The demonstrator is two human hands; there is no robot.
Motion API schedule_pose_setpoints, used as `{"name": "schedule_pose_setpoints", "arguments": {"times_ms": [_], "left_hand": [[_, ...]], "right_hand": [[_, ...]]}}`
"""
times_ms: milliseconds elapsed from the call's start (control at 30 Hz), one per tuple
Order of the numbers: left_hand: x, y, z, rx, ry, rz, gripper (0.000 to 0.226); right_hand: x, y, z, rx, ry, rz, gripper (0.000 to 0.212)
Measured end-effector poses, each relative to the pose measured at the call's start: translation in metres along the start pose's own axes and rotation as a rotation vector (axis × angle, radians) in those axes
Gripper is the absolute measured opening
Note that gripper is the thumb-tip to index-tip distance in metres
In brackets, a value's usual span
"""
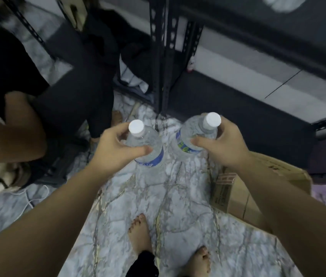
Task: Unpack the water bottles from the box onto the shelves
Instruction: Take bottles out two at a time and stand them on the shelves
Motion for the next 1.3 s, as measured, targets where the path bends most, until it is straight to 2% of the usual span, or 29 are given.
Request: {"name": "schedule_pose_setpoints", "arguments": {"times_ms": [200, 400, 533, 667, 833, 1000, 1167, 1300], "left_hand": [[-0.005, 0.17, -0.004, -0.023, 0.024, 0.174, 0.056], [-0.012, 0.329, -0.005, -0.048, 0.073, 0.331, 0.037], [-0.019, 0.425, -0.002, -0.112, 0.106, 0.412, 0.039], [-0.028, 0.507, 0.006, -0.152, 0.139, 0.505, 0.039], [-0.032, 0.593, 0.008, -0.188, 0.167, 0.585, 0.023], [-0.032, 0.663, 0.0, -0.216, 0.235, 0.639, 0.005], [-0.013, 0.713, -0.009, -0.238, 0.259, 0.695, 0.009], [0.01, 0.742, -0.016, -0.313, 0.236, 0.699, 0.018]], "right_hand": [[-0.086, -0.107, -0.089, 0.108, 0.123, -0.094, 0.046], [-0.169, -0.2, -0.18, 0.198, 0.25, -0.226, 0.043], [-0.216, -0.261, -0.232, 0.232, 0.331, -0.325, 0.046], [-0.259, -0.315, -0.276, 0.216, 0.374, -0.429, 0.033], [-0.295, -0.372, -0.318, 0.234, 0.442, -0.517, 0.038], [-0.319, -0.424, -0.354, 0.288, 0.517, -0.606, 0.03], [-0.328, -0.471, -0.38, 0.359, 0.6, -0.674, 0.048], [-0.322, -0.51, -0.39, 0.372, 0.613, -0.713, 0.049]]}}
Point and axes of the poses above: each hand's wrist, its own x-axis towards the middle knuckle, its own z-axis out of the palm, y = z × x, the point moved 5 cm from there along x, towards the middle knuckle, and after that the axes turned 11 degrees about z, right-handed, at the moved point
